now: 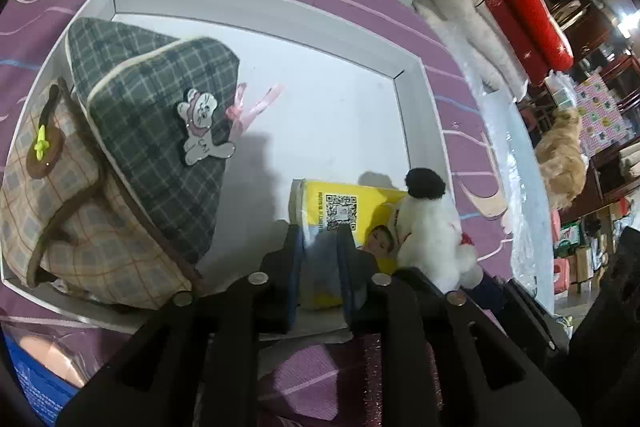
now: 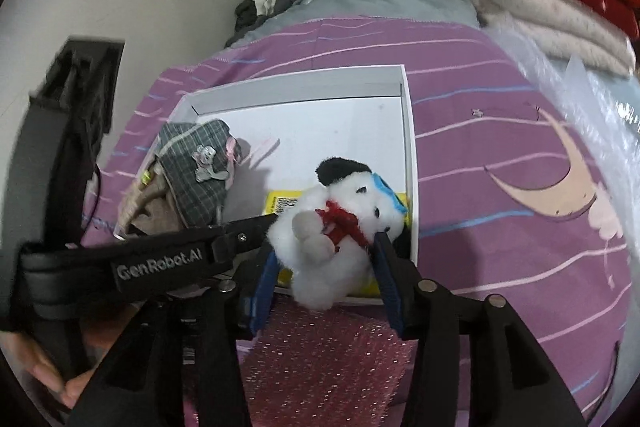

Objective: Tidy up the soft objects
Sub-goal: 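Open the left tool on the yellow package while the right tool sets down the plush dog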

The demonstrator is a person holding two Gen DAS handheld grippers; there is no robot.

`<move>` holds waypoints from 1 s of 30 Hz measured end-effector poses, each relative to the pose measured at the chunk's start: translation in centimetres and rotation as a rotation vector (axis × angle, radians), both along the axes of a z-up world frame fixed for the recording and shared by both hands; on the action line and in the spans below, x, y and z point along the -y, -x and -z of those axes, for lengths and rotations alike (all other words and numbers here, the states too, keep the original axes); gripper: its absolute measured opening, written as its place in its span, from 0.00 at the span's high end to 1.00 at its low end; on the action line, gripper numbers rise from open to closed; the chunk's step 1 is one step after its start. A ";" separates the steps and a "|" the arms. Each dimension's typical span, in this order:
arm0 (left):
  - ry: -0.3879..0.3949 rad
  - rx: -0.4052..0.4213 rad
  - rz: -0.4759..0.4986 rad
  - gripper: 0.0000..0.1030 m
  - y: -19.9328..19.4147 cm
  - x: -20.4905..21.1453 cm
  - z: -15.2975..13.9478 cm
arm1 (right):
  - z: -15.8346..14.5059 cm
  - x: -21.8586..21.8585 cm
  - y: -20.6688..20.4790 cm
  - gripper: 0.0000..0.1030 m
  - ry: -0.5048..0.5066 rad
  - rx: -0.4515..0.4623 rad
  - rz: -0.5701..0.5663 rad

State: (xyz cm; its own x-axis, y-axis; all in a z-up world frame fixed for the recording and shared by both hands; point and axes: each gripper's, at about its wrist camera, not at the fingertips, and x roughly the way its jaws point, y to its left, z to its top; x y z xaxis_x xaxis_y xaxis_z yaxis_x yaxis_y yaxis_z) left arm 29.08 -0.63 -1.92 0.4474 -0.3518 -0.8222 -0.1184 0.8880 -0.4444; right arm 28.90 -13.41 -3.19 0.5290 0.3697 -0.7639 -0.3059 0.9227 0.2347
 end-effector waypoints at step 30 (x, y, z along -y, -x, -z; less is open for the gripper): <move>-0.029 0.062 0.039 0.60 0.4 0.1 -0.3 | -2.3 1.8 0.1 0.70 -0.206 0.000 0.134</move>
